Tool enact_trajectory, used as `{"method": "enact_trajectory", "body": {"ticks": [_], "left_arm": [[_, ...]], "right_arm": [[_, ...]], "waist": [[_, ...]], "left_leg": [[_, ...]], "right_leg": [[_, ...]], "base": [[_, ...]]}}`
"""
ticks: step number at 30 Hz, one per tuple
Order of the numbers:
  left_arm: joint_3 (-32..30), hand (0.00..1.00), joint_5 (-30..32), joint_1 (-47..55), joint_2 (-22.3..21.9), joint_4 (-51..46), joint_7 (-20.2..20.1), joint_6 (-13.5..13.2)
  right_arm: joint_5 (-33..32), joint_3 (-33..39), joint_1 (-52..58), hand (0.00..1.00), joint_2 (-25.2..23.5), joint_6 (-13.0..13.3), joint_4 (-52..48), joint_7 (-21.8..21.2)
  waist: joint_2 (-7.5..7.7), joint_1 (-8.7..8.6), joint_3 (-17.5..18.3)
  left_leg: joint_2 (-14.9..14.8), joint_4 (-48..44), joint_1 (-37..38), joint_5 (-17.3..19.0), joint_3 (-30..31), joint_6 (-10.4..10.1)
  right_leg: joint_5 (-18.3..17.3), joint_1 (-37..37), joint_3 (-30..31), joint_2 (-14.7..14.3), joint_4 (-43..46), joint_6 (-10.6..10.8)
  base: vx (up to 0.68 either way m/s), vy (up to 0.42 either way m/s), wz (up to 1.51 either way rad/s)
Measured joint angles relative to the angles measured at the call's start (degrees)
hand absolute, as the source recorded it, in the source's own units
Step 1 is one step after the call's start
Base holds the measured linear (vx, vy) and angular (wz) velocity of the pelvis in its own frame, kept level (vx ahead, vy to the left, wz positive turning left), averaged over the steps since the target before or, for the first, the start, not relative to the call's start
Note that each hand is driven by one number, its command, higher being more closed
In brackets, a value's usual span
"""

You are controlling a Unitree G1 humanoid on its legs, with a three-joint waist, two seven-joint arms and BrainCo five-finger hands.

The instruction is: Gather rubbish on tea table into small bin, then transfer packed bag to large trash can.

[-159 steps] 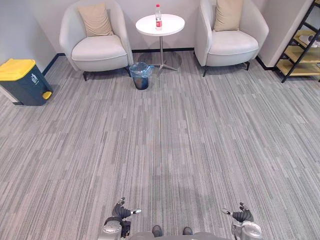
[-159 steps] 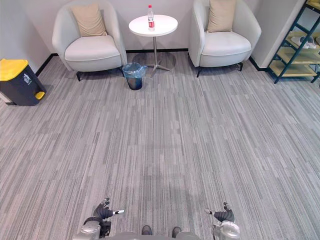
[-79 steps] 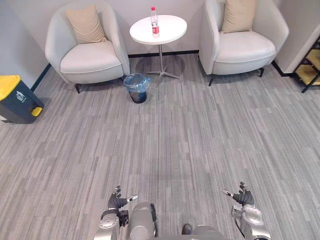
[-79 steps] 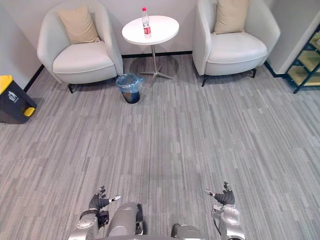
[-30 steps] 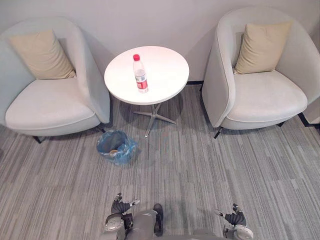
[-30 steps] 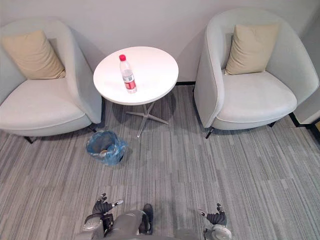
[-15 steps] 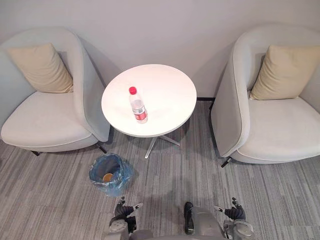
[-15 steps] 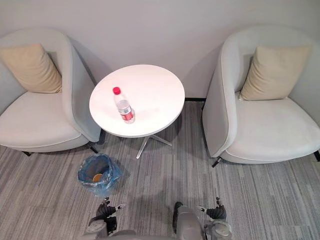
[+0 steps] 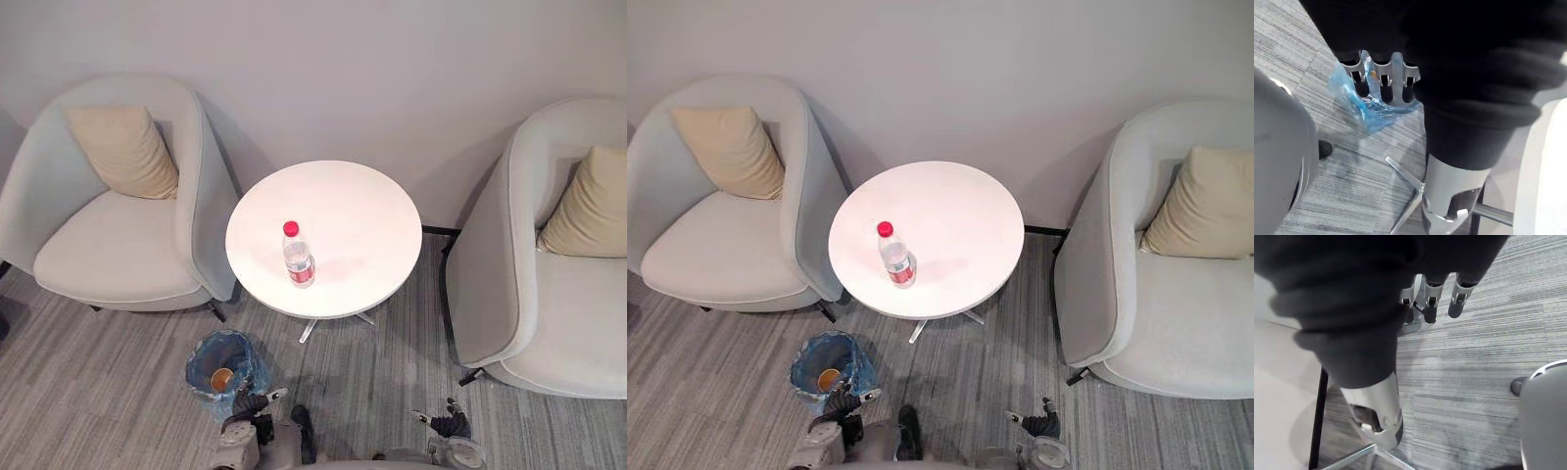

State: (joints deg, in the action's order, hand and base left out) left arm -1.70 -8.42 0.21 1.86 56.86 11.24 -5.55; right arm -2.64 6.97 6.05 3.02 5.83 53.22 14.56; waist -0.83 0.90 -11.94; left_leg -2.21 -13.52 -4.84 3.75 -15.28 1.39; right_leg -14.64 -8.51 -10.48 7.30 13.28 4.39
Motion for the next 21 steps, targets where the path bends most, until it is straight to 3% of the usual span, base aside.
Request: {"method": "enact_trajectory", "body": {"ticks": [2, 4, 7, 10, 11, 13, 16, 21], "left_arm": [[0.02, 0.0, 0.01, 0.42, 0.09, 0.25, 0.0, 0.01], [0.25, 0.0, 0.01, 0.46, 0.47, 1.35, 0.01, 0.04], [0.97, 0.0, -0.01, 0.86, 0.89, 1.73, 0.06, 0.03], [-0.67, 0.0, -0.01, 1.01, 0.65, 1.69, 0.04, -0.07], [-1.78, 0.0, 0.0, 0.76, 0.73, 1.8, 0.08, -0.18], [-2.05, 0.0, 0.0, 1.01, -0.42, 1.67, -0.02, -0.12], [-3.39, 0.0, 0.01, 1.3, -1.11, 1.59, -0.05, -0.05], [-2.95, 0.0, 0.11, 1.38, -1.62, -0.1, -1.97, 0.02]], "right_arm": [[0.02, -0.01, -0.34, 0.0, 0.07, 0.01, 0.08, -0.58], [0.16, -0.03, -0.77, 0.0, -0.37, 0.08, -0.17, -0.96], [0.58, -0.45, -0.77, 0.0, -0.57, 0.18, -0.25, -0.99], [0.7, -0.87, -0.71, 0.0, -0.95, 0.24, -0.53, -0.95], [0.63, -0.84, -0.34, 0.0, -1.67, 0.31, -0.62, -1.06], [0.96, -0.58, 0.11, 0.0, -1.49, 0.28, -0.87, -0.88], [0.97, -1.33, 0.93, 0.0, -1.12, -0.04, -3.75, -1.11], [0.52, 0.22, 0.0, 0.0, 2.78, 0.1, -4.04, -1.28]], "waist": [[-0.06, -0.16, -0.08], [-0.25, -0.25, 0.18], [0.57, -0.41, 0.59], [1.28, -0.78, 0.99], [2.52, -0.44, 1.06], [1.13, -0.07, 2.02], [0.44, -0.15, 2.39], [0.95, 0.07, 3.05]], "left_leg": [[1.67, 1.14, 1.88, 1.5, -0.6, 0.52], [2.9, 3.15, 4.02, 1.71, -0.33, 0.91], [3.0, 3.45, 5.48, 2.16, 2.76, 1.95], [2.64, 2.43, 5.82, 1.93, 5.65, 0.6], [3.45, 1.33, 5.85, 2.59, 6.96, -0.61], [2.07, 1.84, 5.83, 2.32, 7.97, -1.19], [0.31, 3.82, 6.39, 1.56, 8.49, -2.46], [-0.77, 5.63, 7.87, 0.68, 10.71, -3.68]], "right_leg": [[-1.39, 1.78, 1.25, 2.09, 6.1, 1.01], [-0.92, 7.57, 3.38, 3.76, 19.61, 1.23], [-3.62, 12.0, 5.72, 2.56, 24.47, 0.41], [-2.94, 15.14, 9.42, 0.08, 17.95, -0.71], [2.19, 14.85, 10.3, 0.54, 12.59, -0.92], [2.45, 14.08, 9.2, -0.68, 11.05, -1.35], [3.35, 12.49, 8.12, -2.5, 8.13, -2.64], [4.78, 8.62, 5.49, -3.79, 3.61, -3.24]], "base": [[0.13, 0.13, -0.09], [0.13, 0.118, 0.09], [0.15, 0.009, 0.49], [0.15, -0.098, 0.7], [0.16, -0.144, 0.58], [0.15, -0.174, 0.26], [0.09, -0.137, 0.02], [0.02, -0.065, 0.21]]}}
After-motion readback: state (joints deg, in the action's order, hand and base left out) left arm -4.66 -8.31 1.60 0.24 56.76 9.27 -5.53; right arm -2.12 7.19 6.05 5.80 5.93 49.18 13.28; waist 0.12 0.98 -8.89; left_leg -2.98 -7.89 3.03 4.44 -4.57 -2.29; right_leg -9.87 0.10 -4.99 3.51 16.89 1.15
